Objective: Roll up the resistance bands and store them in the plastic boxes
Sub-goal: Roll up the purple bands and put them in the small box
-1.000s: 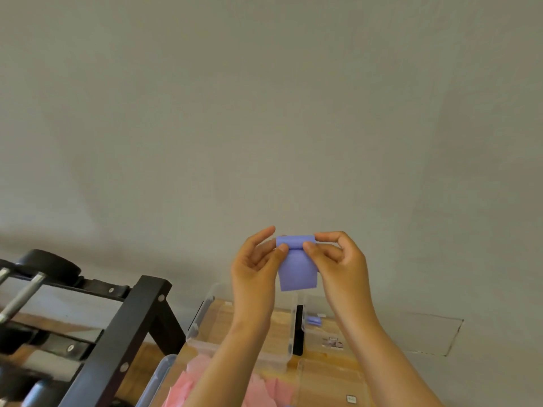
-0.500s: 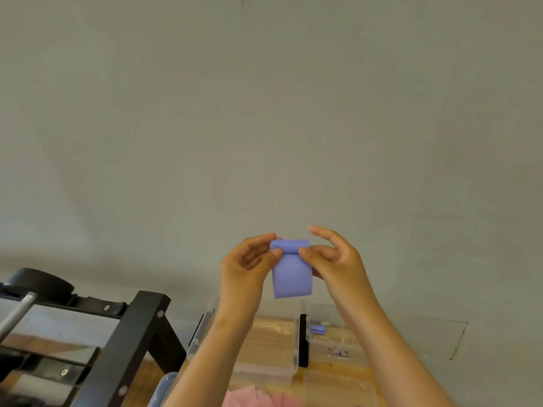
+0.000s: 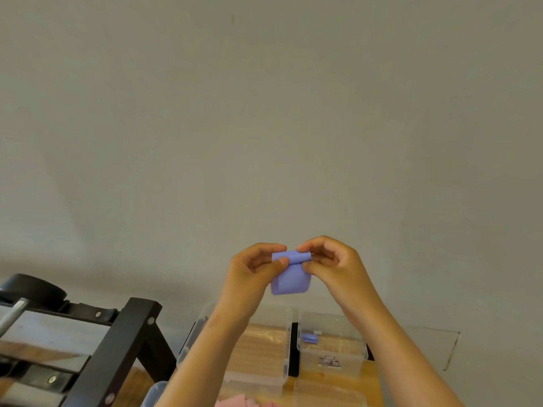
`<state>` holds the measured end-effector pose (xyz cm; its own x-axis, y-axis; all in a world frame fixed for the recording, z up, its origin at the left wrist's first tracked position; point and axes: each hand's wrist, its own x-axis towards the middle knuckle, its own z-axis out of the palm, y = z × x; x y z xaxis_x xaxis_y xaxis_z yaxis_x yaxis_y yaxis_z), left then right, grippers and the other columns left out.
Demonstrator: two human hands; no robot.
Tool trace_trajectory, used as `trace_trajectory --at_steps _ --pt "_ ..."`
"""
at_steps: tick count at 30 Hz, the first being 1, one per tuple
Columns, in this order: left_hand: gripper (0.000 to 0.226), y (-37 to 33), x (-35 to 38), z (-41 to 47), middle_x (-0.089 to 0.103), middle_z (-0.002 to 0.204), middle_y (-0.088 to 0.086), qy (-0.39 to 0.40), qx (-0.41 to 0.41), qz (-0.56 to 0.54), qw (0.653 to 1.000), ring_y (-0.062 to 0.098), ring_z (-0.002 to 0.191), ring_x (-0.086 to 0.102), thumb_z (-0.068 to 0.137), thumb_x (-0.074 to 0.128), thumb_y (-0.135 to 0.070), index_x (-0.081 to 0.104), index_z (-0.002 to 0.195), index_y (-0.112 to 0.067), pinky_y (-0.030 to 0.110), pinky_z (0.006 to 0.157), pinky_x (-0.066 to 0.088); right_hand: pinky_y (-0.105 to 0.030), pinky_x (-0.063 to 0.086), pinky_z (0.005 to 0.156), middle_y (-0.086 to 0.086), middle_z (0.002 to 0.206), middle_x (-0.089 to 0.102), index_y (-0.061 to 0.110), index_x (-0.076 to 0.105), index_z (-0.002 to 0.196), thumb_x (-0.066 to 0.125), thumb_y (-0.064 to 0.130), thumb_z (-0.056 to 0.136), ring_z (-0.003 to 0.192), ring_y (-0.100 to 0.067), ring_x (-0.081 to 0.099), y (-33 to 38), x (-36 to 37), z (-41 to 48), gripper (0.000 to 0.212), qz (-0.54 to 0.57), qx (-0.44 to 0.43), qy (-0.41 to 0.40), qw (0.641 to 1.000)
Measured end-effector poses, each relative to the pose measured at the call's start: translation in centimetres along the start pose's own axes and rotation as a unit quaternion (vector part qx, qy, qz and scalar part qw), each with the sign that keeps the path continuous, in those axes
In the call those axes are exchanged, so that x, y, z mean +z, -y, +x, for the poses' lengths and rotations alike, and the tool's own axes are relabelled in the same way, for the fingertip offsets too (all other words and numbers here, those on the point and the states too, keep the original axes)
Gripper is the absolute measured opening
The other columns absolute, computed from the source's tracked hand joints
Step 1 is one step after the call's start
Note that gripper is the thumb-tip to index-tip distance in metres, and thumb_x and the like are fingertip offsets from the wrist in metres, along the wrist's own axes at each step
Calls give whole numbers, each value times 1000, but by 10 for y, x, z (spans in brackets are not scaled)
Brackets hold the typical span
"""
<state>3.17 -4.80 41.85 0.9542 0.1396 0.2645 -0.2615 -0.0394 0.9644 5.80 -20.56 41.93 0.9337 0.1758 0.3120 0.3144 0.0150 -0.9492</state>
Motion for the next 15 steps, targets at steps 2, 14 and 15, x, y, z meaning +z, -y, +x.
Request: trace_trajectory --at_steps 2,14,15 --pt "21 -1 1 -1 73 83 1 -2 18 16 1000 12 76 68 83 65 7 70 89 -12 18 65 51 -35 57 81 -2 94 72 22 66 93 62 -3 83 89 -16 70 0 -2 0 27 12 29 7 999" --pt "20 4 16 -6 71 83 6 6 -14 -3 1000 16 76 68 79 74 -3 65 97 -6 25 67 53 -20 55 71 0 88 73 14 68 89 70 3 82 83 -12 70 5 -14 -9 14 6 -13 -19 1000" --pt "19 3 17 -7 70 75 2 12 -15 -5 1000 15 73 68 80 72 0 65 97 -5 23 65 52 -20 55 71 1 87 73 14 68 90 70 4 83 82 -12 70 5 -14 -10 13 11 -11 -23 1000"
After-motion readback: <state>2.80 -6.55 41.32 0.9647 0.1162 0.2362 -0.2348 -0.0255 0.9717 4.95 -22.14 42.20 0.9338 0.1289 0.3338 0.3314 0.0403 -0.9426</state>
